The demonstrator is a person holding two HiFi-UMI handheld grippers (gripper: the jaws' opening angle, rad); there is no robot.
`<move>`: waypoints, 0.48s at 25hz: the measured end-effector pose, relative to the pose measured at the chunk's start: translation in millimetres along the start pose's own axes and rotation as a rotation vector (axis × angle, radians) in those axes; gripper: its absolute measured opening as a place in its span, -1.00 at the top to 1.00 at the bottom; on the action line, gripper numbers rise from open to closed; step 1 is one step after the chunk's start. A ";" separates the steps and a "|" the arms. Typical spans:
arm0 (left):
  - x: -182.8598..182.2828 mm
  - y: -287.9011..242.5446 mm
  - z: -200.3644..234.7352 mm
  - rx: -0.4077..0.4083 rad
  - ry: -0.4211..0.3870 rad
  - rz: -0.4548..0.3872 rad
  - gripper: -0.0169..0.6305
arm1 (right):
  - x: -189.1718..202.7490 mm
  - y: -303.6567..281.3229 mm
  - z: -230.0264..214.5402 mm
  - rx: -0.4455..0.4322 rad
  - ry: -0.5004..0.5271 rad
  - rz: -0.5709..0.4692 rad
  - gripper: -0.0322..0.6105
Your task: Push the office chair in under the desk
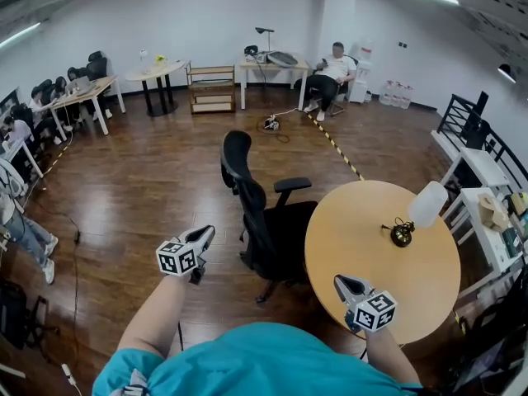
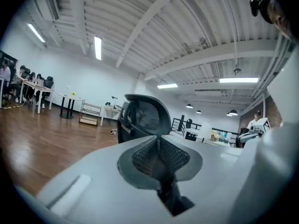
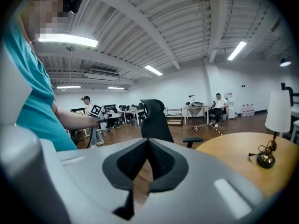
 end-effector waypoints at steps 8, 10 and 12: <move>-59.3 142.8 100.1 0.108 0.048 -0.061 0.63 | 15.4 -81.1 177.1 0.108 -0.007 -0.046 0.90; -71.1 176.0 117.8 0.136 0.026 -0.040 0.62 | 26.7 -96.6 219.1 0.120 -0.024 -0.043 0.90; -81.4 203.5 132.5 0.146 0.013 -0.034 0.62 | 34.0 -109.5 252.9 0.122 -0.036 -0.036 0.90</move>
Point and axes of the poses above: the fingertips, and each gripper's own axes: y backward along the fingers, z to its left, x out of its underside, the point moved 10 cm from there along y, backward along the fingers, and after that the axes turned 13 degrees about -z, right-handed, at the moved point
